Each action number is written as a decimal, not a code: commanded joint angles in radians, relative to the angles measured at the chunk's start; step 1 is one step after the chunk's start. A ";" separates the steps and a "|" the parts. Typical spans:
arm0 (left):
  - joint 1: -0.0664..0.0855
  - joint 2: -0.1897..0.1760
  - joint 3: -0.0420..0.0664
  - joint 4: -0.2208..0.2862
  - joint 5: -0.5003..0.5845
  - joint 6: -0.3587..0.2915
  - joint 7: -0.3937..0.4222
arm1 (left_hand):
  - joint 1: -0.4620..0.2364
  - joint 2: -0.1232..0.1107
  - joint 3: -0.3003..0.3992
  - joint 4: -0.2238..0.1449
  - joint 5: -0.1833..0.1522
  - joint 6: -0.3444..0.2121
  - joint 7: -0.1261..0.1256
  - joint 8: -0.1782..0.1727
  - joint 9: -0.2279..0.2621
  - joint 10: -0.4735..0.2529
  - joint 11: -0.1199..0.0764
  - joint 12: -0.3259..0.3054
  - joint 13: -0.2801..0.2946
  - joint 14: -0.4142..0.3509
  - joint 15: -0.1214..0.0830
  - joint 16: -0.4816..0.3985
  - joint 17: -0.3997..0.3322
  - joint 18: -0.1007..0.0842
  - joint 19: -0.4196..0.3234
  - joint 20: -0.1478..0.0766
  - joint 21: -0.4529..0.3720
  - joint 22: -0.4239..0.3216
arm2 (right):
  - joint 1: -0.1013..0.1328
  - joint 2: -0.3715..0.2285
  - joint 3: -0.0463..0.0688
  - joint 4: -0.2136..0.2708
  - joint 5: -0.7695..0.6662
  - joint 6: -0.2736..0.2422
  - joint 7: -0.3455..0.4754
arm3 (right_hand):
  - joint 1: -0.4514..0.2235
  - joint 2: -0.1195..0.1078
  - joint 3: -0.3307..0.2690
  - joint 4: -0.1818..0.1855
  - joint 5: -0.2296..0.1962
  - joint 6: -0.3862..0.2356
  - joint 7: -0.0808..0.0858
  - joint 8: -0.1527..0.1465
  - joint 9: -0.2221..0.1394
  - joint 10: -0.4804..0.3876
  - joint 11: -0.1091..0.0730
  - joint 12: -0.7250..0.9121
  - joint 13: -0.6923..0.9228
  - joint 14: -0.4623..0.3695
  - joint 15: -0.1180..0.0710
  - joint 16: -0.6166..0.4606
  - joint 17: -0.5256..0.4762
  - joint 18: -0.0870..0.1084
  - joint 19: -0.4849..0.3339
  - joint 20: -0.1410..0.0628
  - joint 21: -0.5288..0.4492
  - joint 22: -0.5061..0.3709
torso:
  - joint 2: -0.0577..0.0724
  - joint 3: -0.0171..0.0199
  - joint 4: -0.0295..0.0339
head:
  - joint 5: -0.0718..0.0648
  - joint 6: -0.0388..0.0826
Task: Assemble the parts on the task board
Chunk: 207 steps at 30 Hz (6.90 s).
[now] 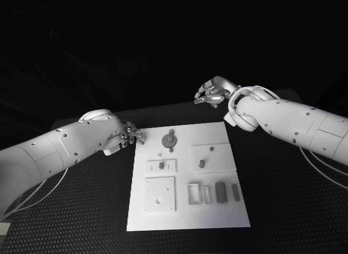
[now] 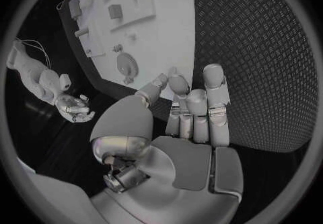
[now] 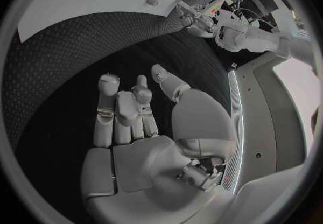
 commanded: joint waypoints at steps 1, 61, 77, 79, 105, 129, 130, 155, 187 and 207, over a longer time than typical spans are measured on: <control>-0.001 0.001 0.000 0.003 0.004 0.004 0.007 | 0.029 0.007 0.008 -0.020 0.007 0.014 0.004 0.008 0.005 0.006 -0.002 0.005 -0.002 0.002 -0.008 0.004 -0.002 0.046 0.004 -0.005 0.005 0.022 | 0.000 0.000 0.001 0.001 0.001 0.008 0.009 | -0.008 -0.001 -0.001 0.003 -0.003 0.004 0.009 -0.007 0.002 -0.002 -0.001 -0.001 -0.001 -0.003 -0.004 -0.006 0.001 0.027 -0.001 -0.009 -0.005 0.018 | 0.000 0.0001 0.0219 | -0.002 -0.002; -0.026 -0.266 -0.070 0.501 0.208 -0.325 -0.073 | 0.012 0.005 0.037 -0.021 0.237 0.159 -0.072 0.166 0.271 0.072 -0.073 0.007 -0.022 0.053 -0.073 0.031 -0.009 0.017 0.053 -0.024 0.049 0.018 | 0.000 -0.027 0.000 0.010 0.006 0.008 0.011 | -0.011 -0.003 -0.001 0.005 -0.003 0.004 0.009 -0.007 0.003 -0.002 -0.001 0.000 -0.001 -0.003 -0.004 -0.007 0.002 0.027 0.000 -0.009 -0.006 0.018 | -0.001 -0.0004 0.0226 | 0.008 -0.016; -0.031 -0.276 -0.101 0.545 0.164 -0.336 -0.078 | 0.009 0.003 0.039 -0.022 0.241 0.159 -0.072 0.165 0.276 0.074 -0.073 0.006 -0.023 0.054 -0.073 0.031 -0.008 0.015 0.053 -0.023 0.050 0.018 | 0.000 -0.030 0.000 0.012 0.008 0.009 0.011 | -0.011 -0.003 -0.001 0.005 -0.003 0.004 0.009 -0.008 0.003 -0.002 -0.001 -0.001 -0.001 -0.003 -0.004 -0.007 0.002 0.027 0.000 -0.009 -0.006 0.018 | 0.001 0.0004 0.0214 | 0.009 -0.018; -0.031 -0.275 -0.109 0.547 0.158 -0.337 -0.077 | 0.009 0.003 0.039 -0.022 0.240 0.158 -0.072 0.164 0.277 0.074 -0.073 0.006 -0.023 0.054 -0.073 0.031 -0.008 0.015 0.053 -0.023 0.050 0.018 | 0.000 -0.030 0.000 0.013 0.008 0.009 0.012 | -0.011 -0.003 -0.001 0.005 -0.003 0.004 0.009 -0.008 0.003 -0.002 -0.001 -0.001 -0.001 -0.003 -0.004 -0.007 0.002 0.027 0.000 -0.009 -0.006 0.018 | 0.000 0.0005 0.0213 | 0.009 -0.018; -0.031 -0.253 -0.115 0.549 0.122 -0.316 -0.095 | 0.007 0.000 0.040 -0.022 0.237 0.157 -0.072 0.162 0.281 0.075 -0.072 0.005 -0.023 0.054 -0.073 0.031 -0.008 0.015 0.054 -0.022 0.050 0.018 | 0.000 -0.030 0.000 0.016 0.008 0.010 0.011 | -0.010 -0.003 0.000 0.004 -0.003 0.004 0.009 -0.008 0.004 -0.002 -0.001 -0.001 -0.001 -0.003 -0.005 -0.008 0.002 0.027 0.000 -0.010 -0.007 0.018 | 0.000 0.0016 0.0205 | 0.007 -0.022; -0.031 -0.244 -0.123 0.545 0.099 -0.288 -0.104 | -0.030 -0.043 0.033 0.016 0.207 0.158 -0.072 0.145 0.298 0.074 -0.071 0.001 -0.023 0.051 -0.072 0.028 -0.005 0.014 0.052 -0.022 0.048 0.017 | 0.000 -0.032 0.000 0.019 0.008 0.015 0.010 | -0.011 -0.003 0.000 0.005 -0.003 0.004 0.009 -0.008 0.005 -0.002 -0.001 -0.001 -0.001 -0.003 -0.004 -0.008 0.002 0.027 0.000 -0.009 -0.007 0.018 | 0.000 0.0015 0.0205 | 0.006 -0.024; -0.031 -0.244 -0.123 0.545 0.098 -0.289 -0.104 | -0.032 -0.046 0.033 0.019 0.200 0.158 -0.071 0.143 0.299 0.074 -0.071 0.001 -0.023 0.051 -0.072 0.028 -0.004 0.014 0.052 -0.022 0.048 0.017 | 0.000 -0.032 0.000 0.019 0.008 0.015 0.010 | -0.011 -0.003 0.000 0.005 -0.003 0.004 0.009 -0.008 0.005 -0.002 -0.001 -0.001 -0.001 -0.003 -0.004 -0.008 0.002 0.027 0.000 -0.009 -0.007 0.018 | 0.000 0.0015 0.0206 | 0.006 -0.024; -0.031 -0.242 -0.124 0.543 0.093 -0.293 -0.102 | -0.068 -0.103 0.022 0.068 0.171 0.162 -0.071 0.123 0.309 0.074 -0.071 0.000 -0.022 0.051 -0.073 0.026 -0.001 0.015 0.052 -0.024 0.046 0.017 | 0.000 -0.031 0.000 0.017 0.008 0.015 0.011 | -0.012 -0.003 0.000 0.005 -0.003 0.004 0.009 -0.008 0.005 -0.002 -0.001 -0.001 -0.002 -0.003 -0.005 -0.008 0.002 0.027 0.000 -0.009 -0.007 0.018 | 0.001 0.0001 0.0210 | 0.005 -0.024; -0.031 -0.240 -0.124 0.540 0.097 -0.261 -0.106 | -0.101 -0.153 0.005 0.107 0.166 0.146 -0.064 0.091 0.315 0.063 -0.065 0.000 -0.016 0.042 -0.067 0.025 0.003 0.017 0.045 -0.026 0.043 0.019 | 0.000 -0.033 0.000 0.018 0.008 0.014 0.011 | -0.012 -0.003 0.000 0.005 -0.003 0.005 0.009 -0.008 0.006 -0.002 -0.001 -0.001 -0.002 -0.003 -0.005 -0.008 0.002 0.027 0.000 -0.009 -0.007 0.018 | 0.001 0.0006 0.0215 | 0.003 -0.028; -0.031 -0.237 -0.124 0.540 0.099 -0.256 -0.103 | -0.157 -0.125 -0.100 0.063 0.177 0.144 -0.063 0.073 0.325 0.051 -0.065 0.001 -0.009 0.032 -0.068 0.023 0.006 0.018 0.032 -0.030 0.039 0.016 | 0.000 -0.033 0.000 0.019 0.008 0.014 0.012 | -0.012 -0.003 0.000 0.005 -0.003 0.005 0.009 -0.009 0.006 -0.002 -0.001 -0.001 -0.002 -0.003 -0.005 -0.008 0.002 0.027 0.000 -0.009 -0.008 0.019 | 0.001 0.0008 0.0211 | 0.003 -0.031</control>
